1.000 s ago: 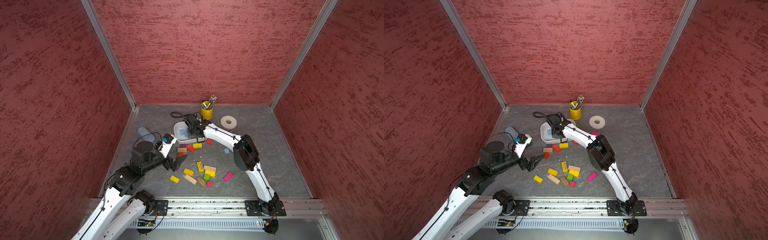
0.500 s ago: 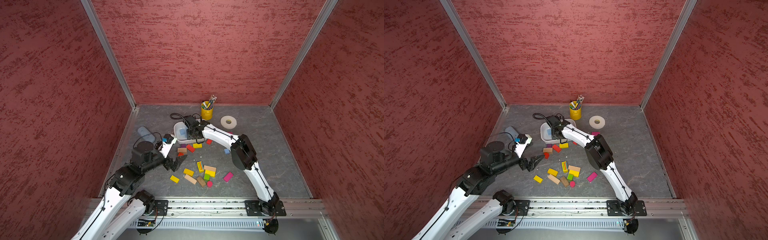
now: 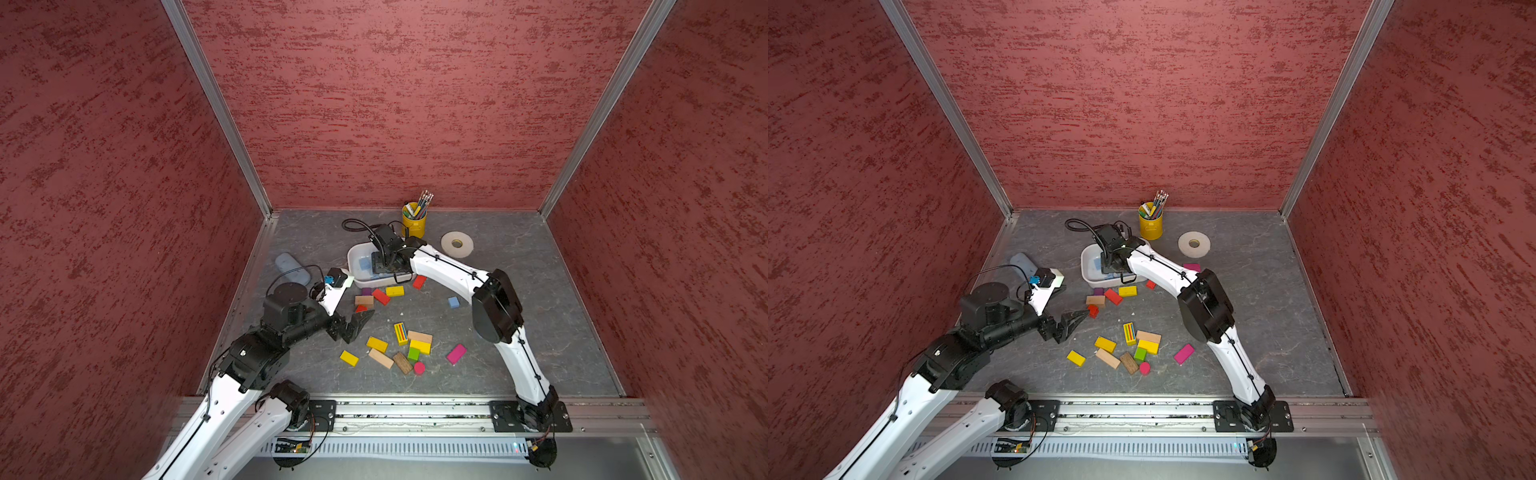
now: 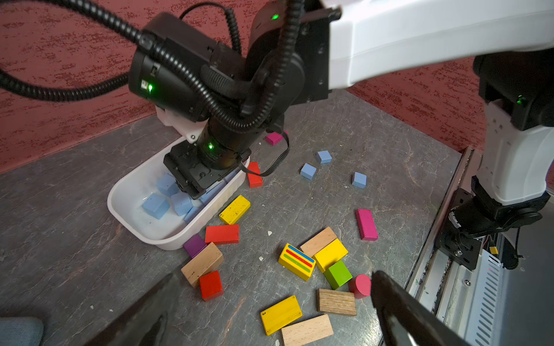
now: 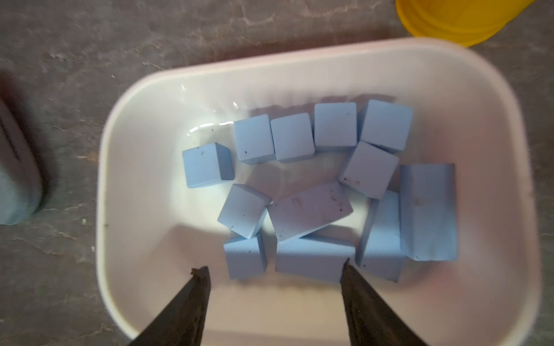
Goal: Pick out the blue building blocks
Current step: Place the building block in the storage box, then pick up the building block from the center of the board.
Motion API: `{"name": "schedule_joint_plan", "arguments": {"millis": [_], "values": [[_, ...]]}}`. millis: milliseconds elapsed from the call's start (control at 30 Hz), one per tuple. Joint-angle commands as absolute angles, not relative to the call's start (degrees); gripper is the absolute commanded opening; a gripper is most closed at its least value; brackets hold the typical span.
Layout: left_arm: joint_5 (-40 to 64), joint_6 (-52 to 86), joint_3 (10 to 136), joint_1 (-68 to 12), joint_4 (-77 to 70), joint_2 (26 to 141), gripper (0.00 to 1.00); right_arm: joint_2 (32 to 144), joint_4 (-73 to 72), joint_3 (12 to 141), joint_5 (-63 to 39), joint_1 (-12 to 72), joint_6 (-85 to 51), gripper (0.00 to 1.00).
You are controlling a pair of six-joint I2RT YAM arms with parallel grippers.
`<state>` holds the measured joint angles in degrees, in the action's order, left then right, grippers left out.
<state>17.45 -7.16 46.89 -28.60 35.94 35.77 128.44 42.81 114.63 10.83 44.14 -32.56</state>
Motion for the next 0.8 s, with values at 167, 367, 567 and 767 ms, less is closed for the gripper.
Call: {"name": "schedule_joint_plan", "arguments": {"millis": [167, 367, 567, 767], "values": [[17.8, -7.5, 46.6, -28.4, 34.6, 35.9, 1.00, 114.6, 37.9, 104.8, 16.9, 43.7, -33.7, 0.76], [20.1, -7.7, 46.7, -28.4, 34.6, 36.7, 1.00, 105.8, 34.3, 94.1, 19.2, 42.4, -35.7, 0.81], [22.9, -8.0, 46.8, -28.4, 34.6, 37.6, 1.00, 98.4, 31.4, 84.0, 19.3, 40.5, -38.2, 0.86], [23.6, -8.3, 46.8, -28.4, 34.5, 37.9, 1.00, 93.7, 30.2, 76.2, 18.6, 38.8, -41.0, 0.90]]}}
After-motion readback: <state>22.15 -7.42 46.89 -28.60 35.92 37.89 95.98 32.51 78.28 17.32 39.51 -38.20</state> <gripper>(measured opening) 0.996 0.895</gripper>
